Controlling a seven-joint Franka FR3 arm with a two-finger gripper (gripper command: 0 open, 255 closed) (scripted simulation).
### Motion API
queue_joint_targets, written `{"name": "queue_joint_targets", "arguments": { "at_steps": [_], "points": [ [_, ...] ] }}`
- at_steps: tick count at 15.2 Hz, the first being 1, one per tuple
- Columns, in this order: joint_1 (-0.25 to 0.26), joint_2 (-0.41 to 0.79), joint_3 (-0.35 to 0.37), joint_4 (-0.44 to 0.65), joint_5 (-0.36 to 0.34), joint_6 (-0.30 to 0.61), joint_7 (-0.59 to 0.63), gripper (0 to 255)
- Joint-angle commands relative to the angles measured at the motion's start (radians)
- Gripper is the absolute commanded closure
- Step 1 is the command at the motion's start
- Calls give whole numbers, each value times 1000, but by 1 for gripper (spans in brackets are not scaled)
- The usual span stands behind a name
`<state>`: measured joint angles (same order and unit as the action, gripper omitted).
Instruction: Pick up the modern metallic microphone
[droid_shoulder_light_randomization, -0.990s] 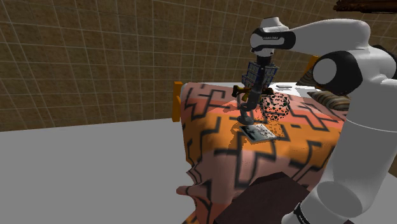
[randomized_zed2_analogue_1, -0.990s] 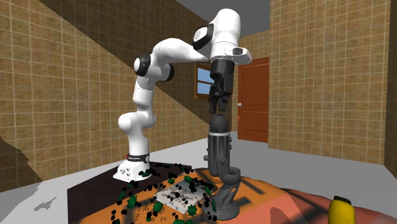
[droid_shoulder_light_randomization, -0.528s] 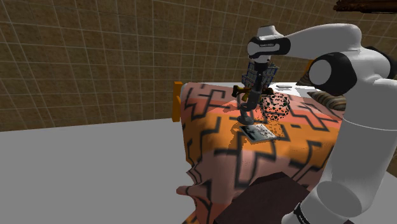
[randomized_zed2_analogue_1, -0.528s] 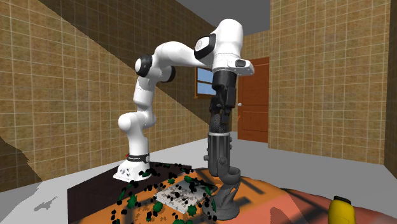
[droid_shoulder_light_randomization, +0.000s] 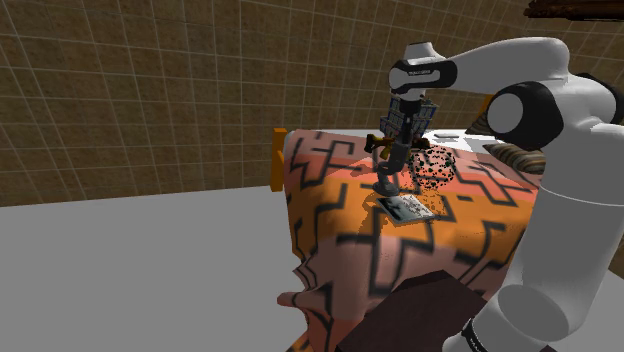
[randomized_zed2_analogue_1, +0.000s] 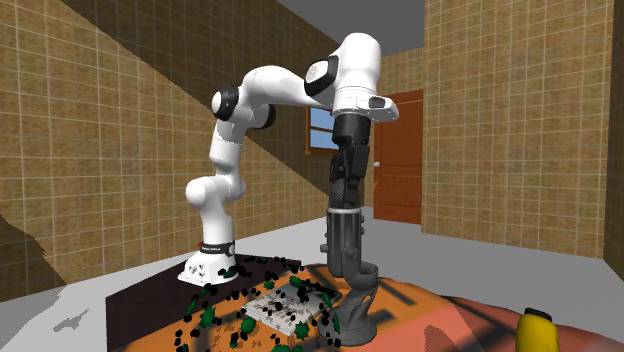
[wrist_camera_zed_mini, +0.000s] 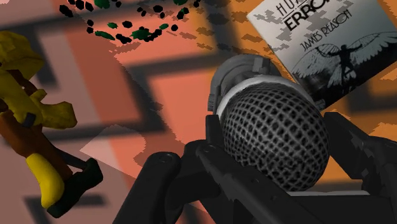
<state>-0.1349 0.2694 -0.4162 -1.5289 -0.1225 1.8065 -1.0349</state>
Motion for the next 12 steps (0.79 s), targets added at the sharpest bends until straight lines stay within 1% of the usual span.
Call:
{"name": "queue_joint_targets", "arguments": {
  "at_steps": [1, 4, 12],
  "points": [
    [0, 1, 0, -1, 0, 0, 0, 255],
    [0, 4, 0, 2, 1, 0, 1, 255],
    [-6, 13, -2, 121, 8, -109, -21, 255]
  ]
}}
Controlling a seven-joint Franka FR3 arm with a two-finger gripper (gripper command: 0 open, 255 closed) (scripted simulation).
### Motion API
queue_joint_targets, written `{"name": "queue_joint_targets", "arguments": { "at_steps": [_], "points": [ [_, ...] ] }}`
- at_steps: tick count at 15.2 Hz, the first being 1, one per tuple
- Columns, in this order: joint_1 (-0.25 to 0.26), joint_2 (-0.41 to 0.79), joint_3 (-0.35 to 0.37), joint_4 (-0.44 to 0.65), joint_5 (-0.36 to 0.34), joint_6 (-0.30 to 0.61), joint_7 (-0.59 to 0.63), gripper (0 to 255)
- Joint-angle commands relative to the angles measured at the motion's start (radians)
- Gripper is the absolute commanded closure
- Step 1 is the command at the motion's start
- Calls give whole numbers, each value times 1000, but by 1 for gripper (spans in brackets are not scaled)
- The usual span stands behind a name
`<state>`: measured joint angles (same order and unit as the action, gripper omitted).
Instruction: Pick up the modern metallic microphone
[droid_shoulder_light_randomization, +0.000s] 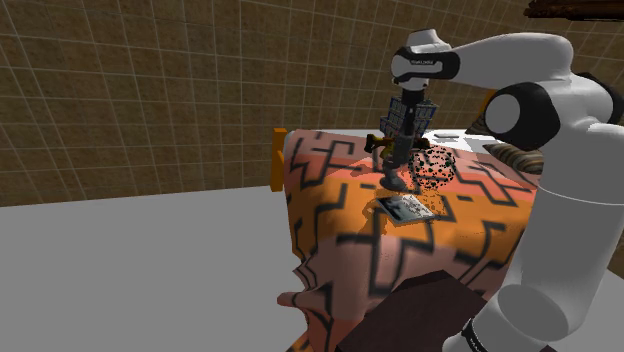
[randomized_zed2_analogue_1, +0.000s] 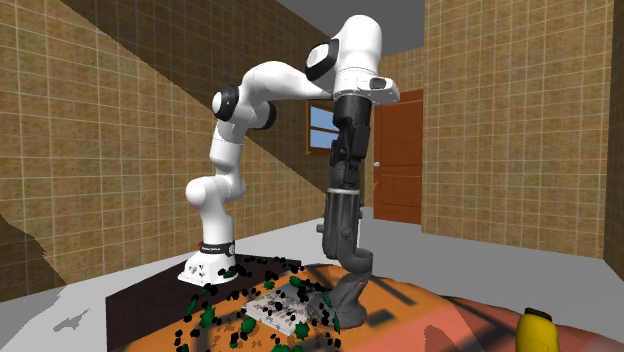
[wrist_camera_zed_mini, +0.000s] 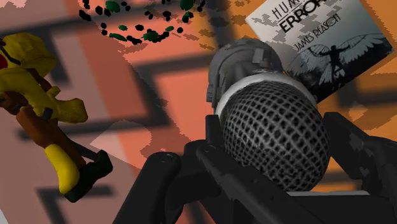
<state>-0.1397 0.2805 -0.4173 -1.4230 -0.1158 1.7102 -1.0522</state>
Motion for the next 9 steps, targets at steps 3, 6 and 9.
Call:
{"name": "queue_joint_targets", "arguments": {
  "at_steps": [3, 6, 9],
  "points": [
    [-6, 10, -2, 67, 5, -55, -13, 255],
    [-11, 22, -3, 124, 11, -100, -23, 255],
    [-13, 28, -3, 147, 13, -117, -27, 255]
  ]
}}
